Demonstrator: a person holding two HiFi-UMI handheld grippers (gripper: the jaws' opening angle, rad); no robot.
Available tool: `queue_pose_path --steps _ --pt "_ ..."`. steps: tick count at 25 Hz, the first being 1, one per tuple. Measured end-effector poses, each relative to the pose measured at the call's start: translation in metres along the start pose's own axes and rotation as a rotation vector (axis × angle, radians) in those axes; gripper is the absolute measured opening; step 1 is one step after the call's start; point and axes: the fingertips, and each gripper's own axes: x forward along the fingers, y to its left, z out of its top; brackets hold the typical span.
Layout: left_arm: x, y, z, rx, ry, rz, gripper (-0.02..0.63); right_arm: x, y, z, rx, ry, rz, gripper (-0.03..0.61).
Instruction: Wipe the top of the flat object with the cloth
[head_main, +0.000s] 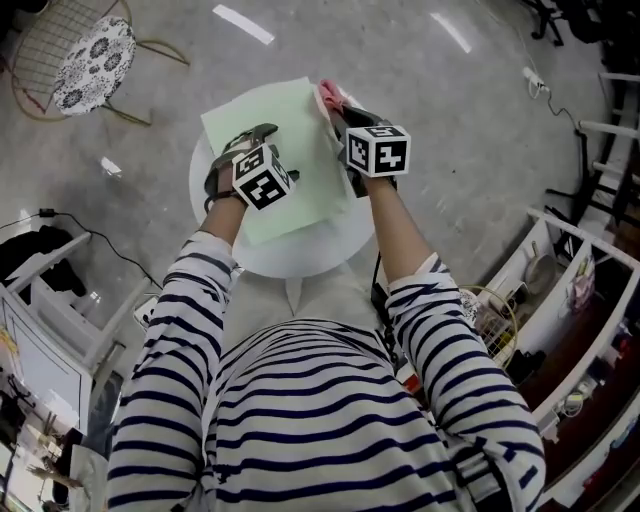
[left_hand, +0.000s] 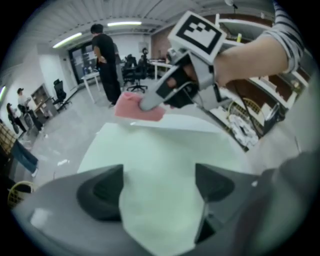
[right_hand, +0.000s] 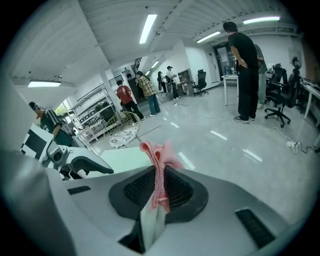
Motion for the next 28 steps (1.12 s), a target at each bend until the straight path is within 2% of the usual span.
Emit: queue_pose_path --steps 7,13,20,28 --pt "0.008 0.000 -0.002 -0.003 0.064 -0.022 0.442 0.034 -0.012 0.003 0.009 0.041 0.029 0.046" --pt "0.011 -0.002 -0.002 -0.004 0.071 -0.027 0.442 0.045 -0.002 0.005 -0.058 0.078 0.090 0.046" --pt "0.010 0.001 -0.004 -0.003 0.057 -0.036 0.443 0.029 0.005 -0.026 -0.091 0.168 0.149 0.046" --pt "0.010 0.000 -0.004 -0.001 0.038 -0.028 0.445 -0.005 0.013 -0.066 -0.114 0.230 0.164 0.046"
